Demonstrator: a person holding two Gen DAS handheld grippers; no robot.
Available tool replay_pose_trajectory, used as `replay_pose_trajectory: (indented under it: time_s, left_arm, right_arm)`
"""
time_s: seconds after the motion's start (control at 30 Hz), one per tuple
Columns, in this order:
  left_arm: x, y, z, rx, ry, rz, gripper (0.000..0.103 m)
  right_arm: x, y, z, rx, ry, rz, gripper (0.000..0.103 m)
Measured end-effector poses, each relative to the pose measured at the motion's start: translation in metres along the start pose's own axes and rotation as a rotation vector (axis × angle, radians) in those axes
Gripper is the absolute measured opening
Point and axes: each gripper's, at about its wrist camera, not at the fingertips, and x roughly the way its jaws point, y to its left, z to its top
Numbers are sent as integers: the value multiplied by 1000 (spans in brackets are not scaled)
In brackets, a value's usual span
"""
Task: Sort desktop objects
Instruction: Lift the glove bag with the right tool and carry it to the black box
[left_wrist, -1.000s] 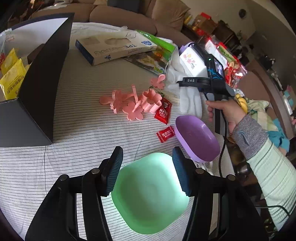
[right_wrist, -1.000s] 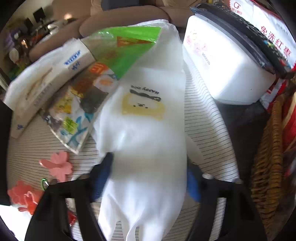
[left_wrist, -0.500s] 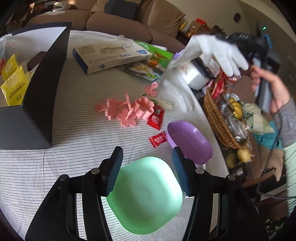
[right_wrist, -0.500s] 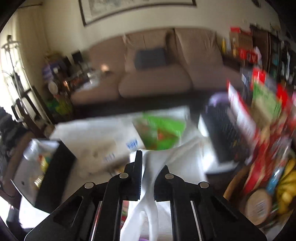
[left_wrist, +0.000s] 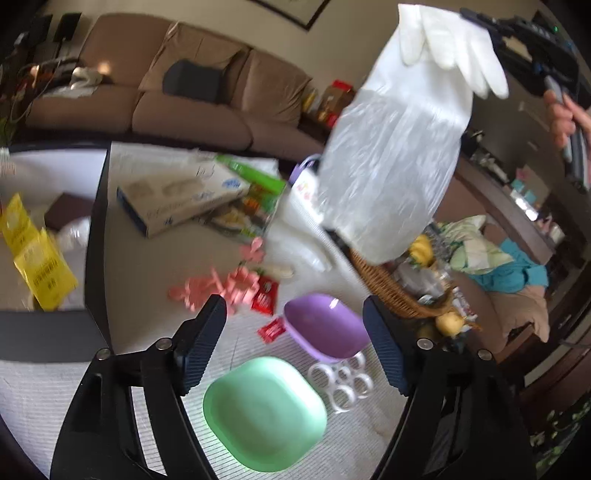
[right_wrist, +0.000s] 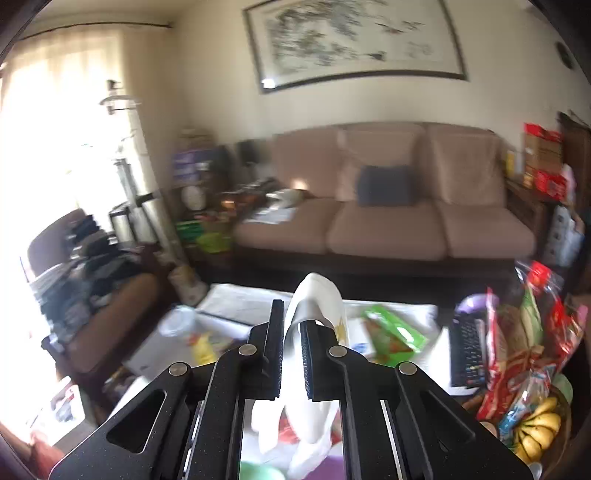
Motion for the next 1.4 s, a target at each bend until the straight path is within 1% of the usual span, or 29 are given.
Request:
replay_pose_trajectory:
  time_s: [0.03,0.1,0.17,0.2,0.37,0.5,0.57,0.6,0.67,0.7,0.77,0.8,0.87,0.93,1.03,1.07,1.1,1.13,1.17,1.27,1.4]
  left_arm:
    - [-15,-4,6,3,-39,-20,79]
    - [-41,-14,12,31,-114,-34,93]
    - [-60,-24,10,62,-165,-32,100]
    - [-67,-27,7,67,-178,-40,101]
    - [-82,-32,-15,45,-194,-111,101]
    - [-104,-17,-33,-24,-217,-177,102]
    - [-119,-8,-38,-48,-225,-235,102]
    - [-127,-4,-40,-50,-231,-263,103]
    - [-142,2,-43,-27,-245,-290,103]
    - [-149,3,-44,-6,-250,-287,103]
    - [-161,7,-43,35,-249,-242,103]
    - [-165,11,-42,42,-245,-234,103]
    - [-170,21,-39,28,-245,-241,103]
    - [-172,34,-36,-8,-241,-219,102]
    - [-175,54,-31,-45,-234,-243,100]
    - [-174,60,-27,-47,-228,-252,92]
    - [-172,63,-21,-48,-216,-237,71]
    - [-169,69,-13,-57,-194,-211,60]
    - [-164,77,-3,-76,-168,-183,44]
    - [-157,104,28,-119,-146,-96,26]
    - [-145,139,72,-145,-90,-4,23]
  right_arm:
    - [-9,11,1,-6,-3,29,8]
    - [-26,31,1,-11,-8,92,8]
    - [-39,51,0,-16,-13,161,8]
    - [-45,60,-1,-20,-12,189,8]
    - [-64,111,-2,-51,5,332,8]
    - [-71,152,0,-78,25,415,8]
    - [-70,172,-2,-87,36,469,8]
    - [-68,181,-3,-91,43,493,8]
    - [-62,198,-7,-98,64,535,8]
    - [-59,207,-10,-101,74,553,8]
    - [-52,224,-16,-111,93,585,8]
    - [-49,230,-18,-114,98,599,8]
    - [-42,244,-22,-124,111,621,8]
    - [-32,253,-24,-132,124,629,8]
    - [-12,262,-24,-137,144,636,8]
    - [-4,266,-22,-143,148,633,8]
    - [3,267,-19,-147,148,629,8]
    - [11,267,-16,-147,147,625,8]
    - [19,267,-11,-142,144,623,8]
    - [49,260,7,-123,131,592,8]
    - [107,242,30,-62,118,543,8]
